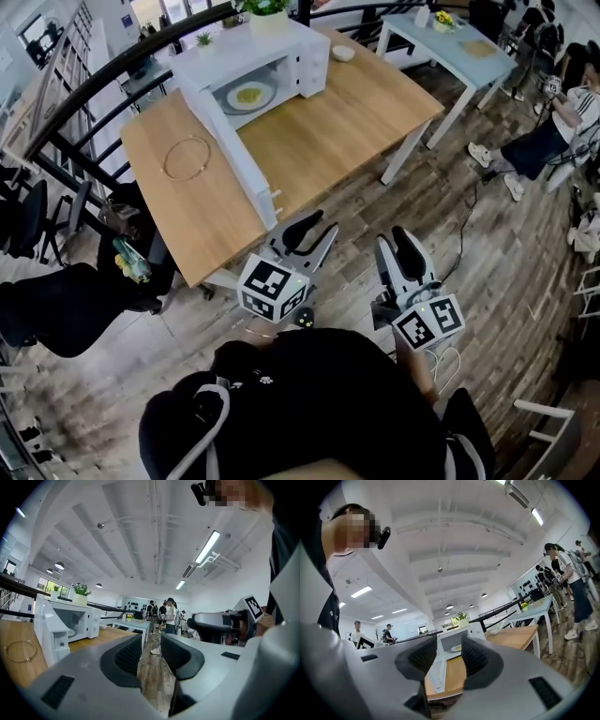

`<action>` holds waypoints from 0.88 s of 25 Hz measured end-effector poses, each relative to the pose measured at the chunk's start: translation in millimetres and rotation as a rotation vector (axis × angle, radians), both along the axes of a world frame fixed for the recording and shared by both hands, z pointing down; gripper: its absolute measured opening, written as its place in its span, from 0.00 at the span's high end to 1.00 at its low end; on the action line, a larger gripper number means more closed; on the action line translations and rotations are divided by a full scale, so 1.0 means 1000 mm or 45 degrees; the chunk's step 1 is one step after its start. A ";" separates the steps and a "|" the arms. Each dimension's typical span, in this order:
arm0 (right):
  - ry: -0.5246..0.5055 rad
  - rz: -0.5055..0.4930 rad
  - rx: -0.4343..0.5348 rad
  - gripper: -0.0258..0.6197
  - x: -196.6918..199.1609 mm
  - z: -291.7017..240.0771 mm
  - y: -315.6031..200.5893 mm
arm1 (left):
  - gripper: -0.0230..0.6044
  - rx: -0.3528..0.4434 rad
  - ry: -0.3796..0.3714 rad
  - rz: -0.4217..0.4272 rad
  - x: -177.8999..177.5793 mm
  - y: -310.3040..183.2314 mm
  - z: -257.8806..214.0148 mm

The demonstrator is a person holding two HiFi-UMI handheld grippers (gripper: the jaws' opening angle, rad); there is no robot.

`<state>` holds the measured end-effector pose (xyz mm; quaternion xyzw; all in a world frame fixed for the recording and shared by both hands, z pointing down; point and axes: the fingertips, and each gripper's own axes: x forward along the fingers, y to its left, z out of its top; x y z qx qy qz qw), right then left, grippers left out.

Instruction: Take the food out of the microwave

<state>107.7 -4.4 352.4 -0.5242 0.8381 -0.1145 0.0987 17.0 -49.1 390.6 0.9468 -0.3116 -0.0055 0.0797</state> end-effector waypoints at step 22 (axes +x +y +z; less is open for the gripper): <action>-0.053 -0.304 -0.032 0.69 -0.016 0.016 -0.163 | 0.79 -0.036 -0.014 -0.180 0.019 -0.110 0.014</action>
